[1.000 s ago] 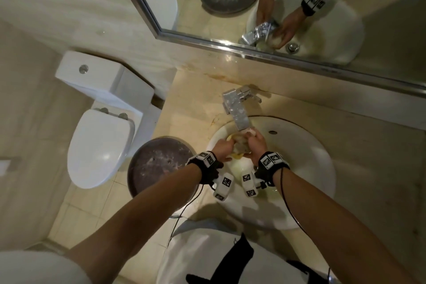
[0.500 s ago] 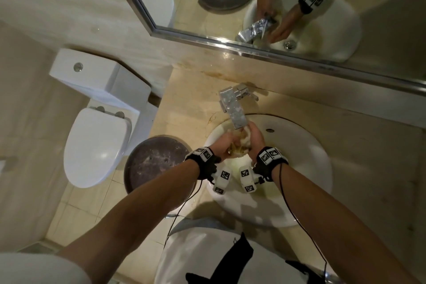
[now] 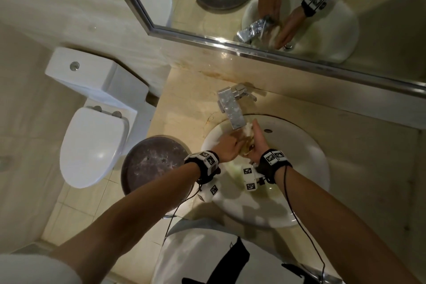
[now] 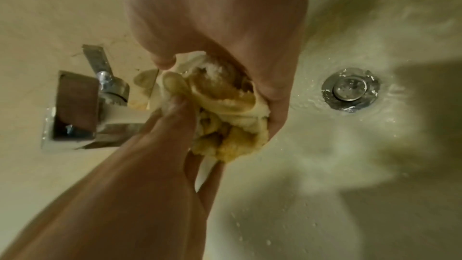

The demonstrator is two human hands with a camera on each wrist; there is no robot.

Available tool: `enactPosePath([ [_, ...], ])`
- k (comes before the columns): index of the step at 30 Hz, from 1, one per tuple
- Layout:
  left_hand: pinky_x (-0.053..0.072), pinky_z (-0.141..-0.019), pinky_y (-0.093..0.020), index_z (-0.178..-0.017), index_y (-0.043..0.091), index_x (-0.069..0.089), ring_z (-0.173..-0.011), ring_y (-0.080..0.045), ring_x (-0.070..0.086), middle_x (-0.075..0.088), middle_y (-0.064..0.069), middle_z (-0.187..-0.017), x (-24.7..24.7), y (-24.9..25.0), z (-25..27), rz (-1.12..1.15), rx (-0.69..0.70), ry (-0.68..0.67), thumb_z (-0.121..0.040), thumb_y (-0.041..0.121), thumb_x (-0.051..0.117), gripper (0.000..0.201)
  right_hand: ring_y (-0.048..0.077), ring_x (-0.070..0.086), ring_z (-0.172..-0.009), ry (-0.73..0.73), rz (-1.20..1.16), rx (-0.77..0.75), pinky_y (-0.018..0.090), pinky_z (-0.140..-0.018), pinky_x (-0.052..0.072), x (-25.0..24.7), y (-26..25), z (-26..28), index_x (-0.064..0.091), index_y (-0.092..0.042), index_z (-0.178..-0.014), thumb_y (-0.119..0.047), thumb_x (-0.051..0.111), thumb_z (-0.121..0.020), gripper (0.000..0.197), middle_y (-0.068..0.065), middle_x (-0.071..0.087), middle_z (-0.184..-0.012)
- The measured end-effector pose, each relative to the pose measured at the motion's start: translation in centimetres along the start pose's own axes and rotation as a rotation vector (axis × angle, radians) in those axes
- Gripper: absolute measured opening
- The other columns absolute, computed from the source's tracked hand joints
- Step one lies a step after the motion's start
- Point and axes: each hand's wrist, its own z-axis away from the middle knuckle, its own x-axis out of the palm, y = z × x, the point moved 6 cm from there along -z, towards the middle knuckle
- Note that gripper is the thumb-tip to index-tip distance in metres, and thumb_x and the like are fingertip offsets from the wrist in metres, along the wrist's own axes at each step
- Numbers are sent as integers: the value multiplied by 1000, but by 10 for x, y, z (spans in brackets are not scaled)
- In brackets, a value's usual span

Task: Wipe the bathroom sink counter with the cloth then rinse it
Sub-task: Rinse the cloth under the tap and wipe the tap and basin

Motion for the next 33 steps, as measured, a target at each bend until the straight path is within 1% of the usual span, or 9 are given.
enactPosePath([
  [3,45,-98,-39,-125,12,52,-104,-22,59,60,-10,-120,2,7,1,133,-61,20,-103,55,23,56,32,71,-104,50,117,-33,53,-95,54,-4,3,-15,72,-14,-121,-74,71,-64,83,15,71,-121],
  [7,54,-81,-42,-89,22,59,-77,-22,65,67,-4,-85,2,-5,-12,468,-325,100,-89,67,38,50,25,67,-61,46,170,-27,34,-54,53,8,6,-4,70,-4,-118,-65,64,-76,74,15,71,-88],
  [11,46,-105,-53,-115,16,63,-113,-36,62,65,-17,-119,4,-17,-24,730,-353,25,-95,43,46,38,29,74,-85,127,265,-96,33,-65,59,-1,7,-1,71,-6,-112,-63,50,-94,64,17,76,-99],
  [15,44,-107,-52,-118,4,62,-113,-39,59,60,-24,-125,-4,-22,-37,851,-341,42,-88,40,57,47,23,68,-78,207,370,-160,27,-61,49,3,2,5,68,-3,-116,-57,47,-99,60,9,72,-85],
  [18,48,-100,-51,-124,4,62,-111,-37,62,64,-21,-121,-1,-15,-37,874,-291,25,-90,34,59,46,23,66,-80,286,394,-196,28,-62,48,3,-4,6,67,-5,-112,-62,39,-99,64,9,70,-89],
  [22,55,-75,-26,-97,21,58,-85,-15,60,60,-6,-101,-5,-6,-18,865,-378,-10,-103,31,37,24,33,67,-104,267,346,-231,43,-88,55,4,-6,-5,61,-13,-125,-74,42,-89,74,12,70,-113],
  [24,53,-70,-39,-107,1,63,-78,-31,62,64,-27,-100,2,-15,-16,836,-396,-50,-94,45,52,48,35,61,-112,244,250,-196,50,-96,51,3,-1,-15,46,-17,-136,-72,46,-86,74,10,61,-124],
  [27,58,-80,-52,-119,11,68,-91,-37,70,71,-20,-109,13,-22,-16,819,-400,-76,-81,57,67,60,32,60,-116,220,158,-175,53,-100,49,-9,5,-39,44,-21,-137,-78,56,-74,86,8,61,-129],
  [33,61,-72,-45,-106,17,72,-81,-39,71,73,-22,-94,10,-25,-15,721,-366,1,-73,24,72,34,33,69,-110,167,162,-232,53,-87,59,-15,7,-15,67,-18,-123,-56,57,-82,58,14,72,-119],
])
